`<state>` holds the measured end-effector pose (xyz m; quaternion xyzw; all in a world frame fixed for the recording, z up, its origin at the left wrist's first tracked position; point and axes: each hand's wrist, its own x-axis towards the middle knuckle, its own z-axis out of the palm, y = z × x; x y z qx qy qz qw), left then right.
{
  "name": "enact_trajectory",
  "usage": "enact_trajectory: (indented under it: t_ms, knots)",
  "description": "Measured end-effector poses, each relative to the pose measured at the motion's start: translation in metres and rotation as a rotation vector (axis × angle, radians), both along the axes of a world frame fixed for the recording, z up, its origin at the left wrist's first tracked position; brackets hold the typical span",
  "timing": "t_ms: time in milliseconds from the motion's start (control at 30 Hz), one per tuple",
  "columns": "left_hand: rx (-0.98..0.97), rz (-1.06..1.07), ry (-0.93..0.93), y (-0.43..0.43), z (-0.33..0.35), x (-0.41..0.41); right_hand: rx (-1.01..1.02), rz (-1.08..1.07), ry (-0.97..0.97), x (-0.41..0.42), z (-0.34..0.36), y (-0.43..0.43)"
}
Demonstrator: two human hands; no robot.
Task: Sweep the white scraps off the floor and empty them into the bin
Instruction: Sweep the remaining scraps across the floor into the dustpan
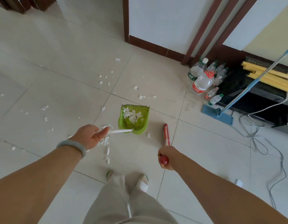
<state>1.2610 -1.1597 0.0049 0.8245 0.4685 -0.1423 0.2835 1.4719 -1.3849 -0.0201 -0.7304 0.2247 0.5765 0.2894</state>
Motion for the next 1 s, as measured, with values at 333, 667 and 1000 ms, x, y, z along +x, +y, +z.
enact_trajectory:
  t_ms: [333,667,1000]
  knots:
    - [-0.301,0.487,-0.225,0.068,-0.006,-0.033,0.134,0.123,0.152,-0.087,0.015,0.107]
    - [-0.146,0.320,-0.057,0.132,0.009,-0.097,0.217,0.122,0.198,-0.101,0.022,0.162]
    - [0.211,-0.003,0.196,0.147,0.009,-0.086,0.153,0.083,0.036,-0.020,0.032,0.134]
